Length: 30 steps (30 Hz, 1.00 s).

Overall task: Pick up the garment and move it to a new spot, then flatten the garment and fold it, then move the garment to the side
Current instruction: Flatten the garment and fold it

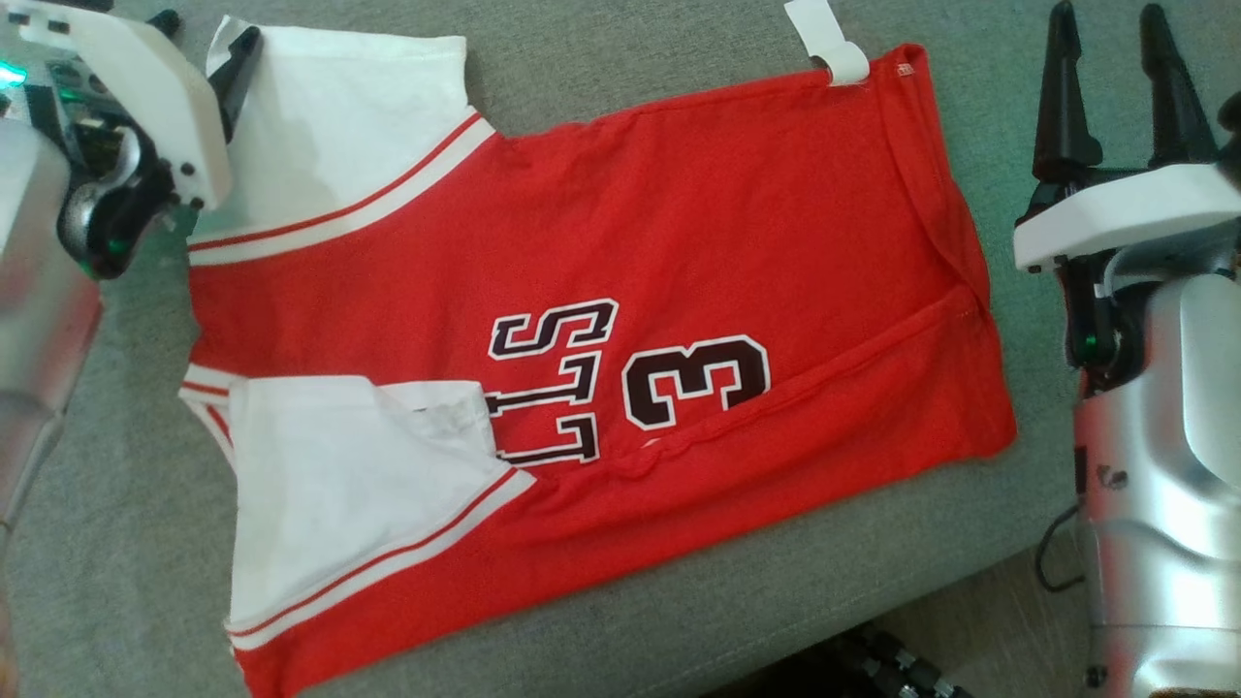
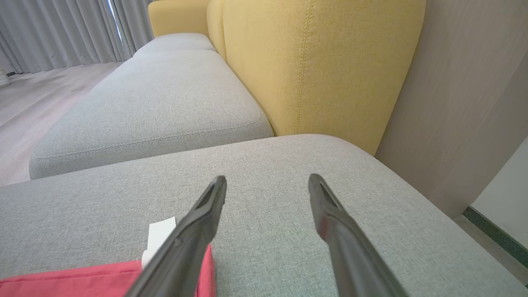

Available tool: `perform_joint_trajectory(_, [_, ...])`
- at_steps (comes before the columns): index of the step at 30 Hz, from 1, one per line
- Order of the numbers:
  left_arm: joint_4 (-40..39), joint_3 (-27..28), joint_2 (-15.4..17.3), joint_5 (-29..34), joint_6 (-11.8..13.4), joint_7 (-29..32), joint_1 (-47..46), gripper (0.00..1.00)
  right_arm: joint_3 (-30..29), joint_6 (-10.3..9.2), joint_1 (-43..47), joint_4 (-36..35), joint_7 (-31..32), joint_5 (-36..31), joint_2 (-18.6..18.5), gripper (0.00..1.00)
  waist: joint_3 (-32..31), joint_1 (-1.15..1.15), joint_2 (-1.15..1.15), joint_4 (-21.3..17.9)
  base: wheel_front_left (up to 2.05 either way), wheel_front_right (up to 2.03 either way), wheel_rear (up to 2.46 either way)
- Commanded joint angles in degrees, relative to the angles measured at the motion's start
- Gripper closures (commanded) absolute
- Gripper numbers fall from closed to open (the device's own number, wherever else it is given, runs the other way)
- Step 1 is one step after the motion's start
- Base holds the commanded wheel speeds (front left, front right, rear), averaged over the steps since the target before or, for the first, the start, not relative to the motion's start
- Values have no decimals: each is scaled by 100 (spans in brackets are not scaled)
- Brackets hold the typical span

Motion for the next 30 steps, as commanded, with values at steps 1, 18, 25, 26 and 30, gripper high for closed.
perform_joint_trajectory(1, [-145, -9, 190, -100, 9, 113, -128, 0, 48, -5, -158, -157, -62, -26, -36, 0, -3, 0, 0, 15, 0, 0, 0])
perform_joint_trajectory(18, [-958, -410, -25, -527, 9, -1831, 15, 100, 134, -5, -344, 309, 399, -540, -533, 0, -711, 0, 0, 865, 0, 0, 0])
perform_joint_trajectory(25, [-1731, -557, -27, -480, 30, -2268, 398, 100, 540, -5, -414, 1016, 797, -299, -1278, 0, -1020, 0, 0, 1386, 0, 0, 0])
perform_joint_trajectory(26, [-1858, -583, -10, -471, 44, -2267, 455, 100, 614, -5, -426, 1131, 861, -243, -1375, 0, -1039, 0, 0, 1449, 0, 0, 0])
perform_joint_trajectory(30, [-2391, -673, 96, -416, 160, -2224, 652, 100, 926, -5, -501, 1625, 1205, -63, -1725, 0, -1062, 0, 0, 1645, 0, 0, 0])
